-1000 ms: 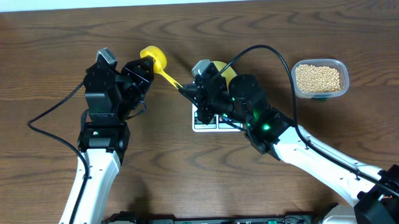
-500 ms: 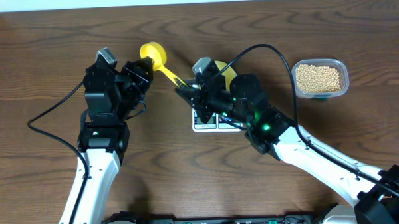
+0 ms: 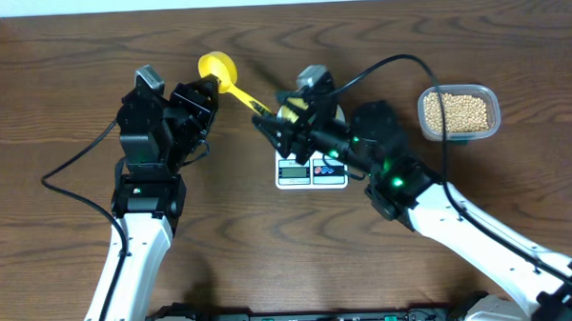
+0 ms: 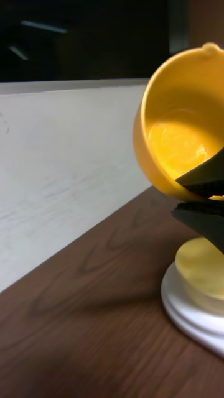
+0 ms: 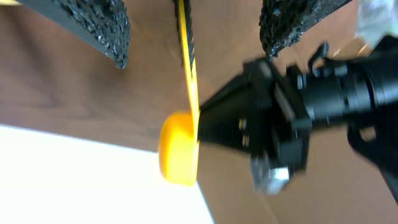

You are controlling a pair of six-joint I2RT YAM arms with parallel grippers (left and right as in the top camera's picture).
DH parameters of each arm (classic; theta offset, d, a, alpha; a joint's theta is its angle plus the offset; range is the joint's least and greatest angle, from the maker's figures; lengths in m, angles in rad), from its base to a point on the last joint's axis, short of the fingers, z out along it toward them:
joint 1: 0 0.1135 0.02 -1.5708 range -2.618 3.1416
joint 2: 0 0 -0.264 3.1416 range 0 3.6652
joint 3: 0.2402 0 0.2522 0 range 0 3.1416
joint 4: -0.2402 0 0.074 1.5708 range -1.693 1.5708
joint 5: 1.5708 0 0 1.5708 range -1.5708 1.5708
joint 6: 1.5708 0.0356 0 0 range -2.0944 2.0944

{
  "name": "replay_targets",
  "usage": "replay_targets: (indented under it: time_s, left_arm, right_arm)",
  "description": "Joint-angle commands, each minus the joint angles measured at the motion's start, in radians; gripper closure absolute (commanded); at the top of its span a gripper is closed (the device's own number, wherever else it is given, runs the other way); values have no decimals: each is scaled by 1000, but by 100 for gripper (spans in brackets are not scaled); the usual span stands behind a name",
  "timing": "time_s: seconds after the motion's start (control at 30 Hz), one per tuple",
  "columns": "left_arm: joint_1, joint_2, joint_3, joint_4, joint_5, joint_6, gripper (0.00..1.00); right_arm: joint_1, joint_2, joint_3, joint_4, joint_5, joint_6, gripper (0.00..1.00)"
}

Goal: Scoop item into bowl and weigh 50g on scale
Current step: 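Grasp the scoop handle with the right gripper beside the left gripper, then open the left gripper, releasing the scoop to the right gripper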

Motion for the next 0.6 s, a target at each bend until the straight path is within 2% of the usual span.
replay_targets:
  time_s: [0.0,0.13,0.3,0.57]
  left_arm:
    - [4,-8,3,2,55,-145,93]
    - [2,-8,3,2,101,-198,93]
    - [2,-8,3,2,111,-218,93]
    - [2,-8,3,1,118,-231,93]
  right_arm:
    - [-14,-22,11,19,64,45,35]
    - [-12,-22,11,43,64,105,36]
    - [-11,-22,11,56,63,154,44]
    - [10,-22,11,54,60,171,46]
